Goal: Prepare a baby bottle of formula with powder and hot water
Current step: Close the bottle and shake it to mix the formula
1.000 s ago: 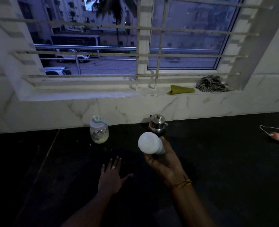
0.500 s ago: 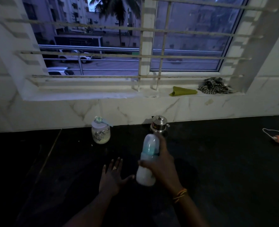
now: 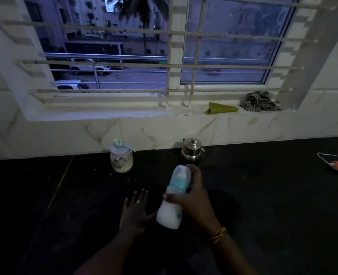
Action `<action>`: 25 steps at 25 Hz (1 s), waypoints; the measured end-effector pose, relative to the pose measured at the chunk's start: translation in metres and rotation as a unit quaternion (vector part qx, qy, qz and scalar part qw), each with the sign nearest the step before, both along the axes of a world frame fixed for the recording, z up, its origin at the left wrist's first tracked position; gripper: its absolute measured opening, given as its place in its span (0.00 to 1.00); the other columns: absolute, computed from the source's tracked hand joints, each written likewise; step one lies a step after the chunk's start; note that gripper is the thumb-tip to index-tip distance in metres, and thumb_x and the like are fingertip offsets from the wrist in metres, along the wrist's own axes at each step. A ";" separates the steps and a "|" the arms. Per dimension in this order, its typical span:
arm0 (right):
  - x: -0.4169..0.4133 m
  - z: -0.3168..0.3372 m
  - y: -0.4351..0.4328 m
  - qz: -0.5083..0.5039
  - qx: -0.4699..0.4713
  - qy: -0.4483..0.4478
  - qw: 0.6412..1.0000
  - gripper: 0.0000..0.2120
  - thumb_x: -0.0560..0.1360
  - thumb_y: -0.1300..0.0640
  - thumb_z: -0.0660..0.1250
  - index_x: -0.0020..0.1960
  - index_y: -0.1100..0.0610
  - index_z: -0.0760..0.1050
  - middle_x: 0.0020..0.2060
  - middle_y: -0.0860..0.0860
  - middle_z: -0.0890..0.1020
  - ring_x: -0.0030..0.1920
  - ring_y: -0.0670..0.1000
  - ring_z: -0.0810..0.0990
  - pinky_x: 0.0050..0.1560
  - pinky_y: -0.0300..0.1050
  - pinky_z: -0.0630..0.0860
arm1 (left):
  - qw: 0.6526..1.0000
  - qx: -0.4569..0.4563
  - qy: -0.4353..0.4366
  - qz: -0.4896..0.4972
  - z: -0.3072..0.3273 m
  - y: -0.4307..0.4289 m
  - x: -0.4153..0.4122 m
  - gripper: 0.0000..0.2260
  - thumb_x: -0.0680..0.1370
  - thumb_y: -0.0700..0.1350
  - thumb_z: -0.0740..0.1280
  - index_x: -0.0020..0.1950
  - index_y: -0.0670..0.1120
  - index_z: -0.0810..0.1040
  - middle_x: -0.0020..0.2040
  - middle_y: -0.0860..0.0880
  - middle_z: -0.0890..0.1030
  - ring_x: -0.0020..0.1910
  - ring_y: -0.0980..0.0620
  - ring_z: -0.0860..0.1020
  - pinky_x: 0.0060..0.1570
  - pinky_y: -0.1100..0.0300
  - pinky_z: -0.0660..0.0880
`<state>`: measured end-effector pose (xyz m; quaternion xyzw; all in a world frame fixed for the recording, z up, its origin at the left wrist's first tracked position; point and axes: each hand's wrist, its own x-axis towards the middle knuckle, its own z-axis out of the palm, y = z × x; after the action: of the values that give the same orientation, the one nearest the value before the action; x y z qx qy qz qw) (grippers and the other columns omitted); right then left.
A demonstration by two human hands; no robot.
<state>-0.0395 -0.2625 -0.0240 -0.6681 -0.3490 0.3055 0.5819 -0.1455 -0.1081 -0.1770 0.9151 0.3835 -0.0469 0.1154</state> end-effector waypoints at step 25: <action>0.021 0.001 0.021 0.032 0.240 0.585 0.774 0.56 0.42 0.58 0.84 0.68 0.57 0.67 0.62 0.58 0.75 0.55 0.58 0.78 0.36 0.53 0.82 | 0.999 0.015 -0.035 0.028 -0.008 -0.001 0.002 0.57 0.54 0.79 0.28 0.77 0.49 0.45 0.78 0.54 0.47 0.77 0.51 0.45 0.74 0.47 0.44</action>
<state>-0.0189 -0.2416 -0.0234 -0.1871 -0.0244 0.5621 0.8053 -0.1431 -0.1086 -0.1853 0.9068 0.4050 -0.0056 0.1166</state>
